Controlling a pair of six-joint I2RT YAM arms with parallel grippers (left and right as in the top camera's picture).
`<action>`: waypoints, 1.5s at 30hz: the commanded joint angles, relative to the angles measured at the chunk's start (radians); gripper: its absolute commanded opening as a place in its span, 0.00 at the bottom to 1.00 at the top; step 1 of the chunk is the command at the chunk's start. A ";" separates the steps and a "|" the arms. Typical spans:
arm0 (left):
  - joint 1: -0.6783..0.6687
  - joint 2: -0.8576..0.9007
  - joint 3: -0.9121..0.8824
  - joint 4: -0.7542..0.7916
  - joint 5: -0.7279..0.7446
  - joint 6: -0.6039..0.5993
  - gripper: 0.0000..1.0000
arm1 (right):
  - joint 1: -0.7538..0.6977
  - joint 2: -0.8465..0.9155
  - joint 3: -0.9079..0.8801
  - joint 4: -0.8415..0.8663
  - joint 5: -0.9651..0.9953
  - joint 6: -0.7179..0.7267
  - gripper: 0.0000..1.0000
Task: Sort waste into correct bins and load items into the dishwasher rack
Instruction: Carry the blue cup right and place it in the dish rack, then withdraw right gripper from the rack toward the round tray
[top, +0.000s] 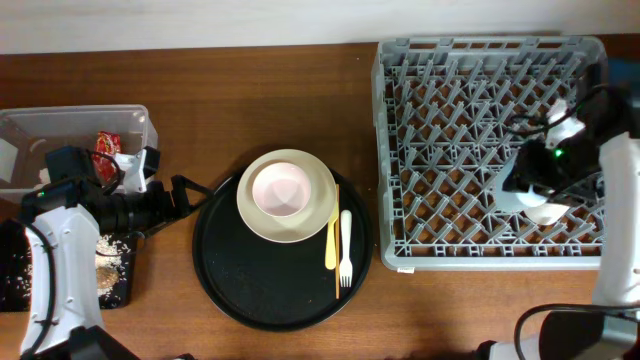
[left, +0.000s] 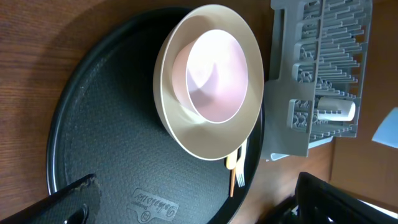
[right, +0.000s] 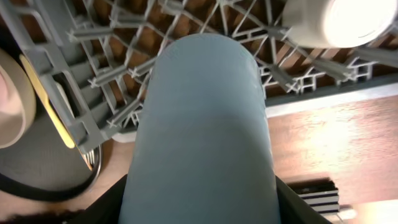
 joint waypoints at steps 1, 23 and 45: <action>0.005 0.005 0.014 -0.001 0.000 0.003 1.00 | 0.047 0.005 -0.086 0.045 0.012 0.013 0.37; 0.005 0.005 0.014 -0.001 0.000 0.003 1.00 | 0.100 0.006 -0.395 0.389 0.020 0.001 0.44; 0.005 0.005 0.014 -0.001 0.000 0.003 0.99 | 0.258 0.004 -0.116 0.165 -0.143 -0.029 0.66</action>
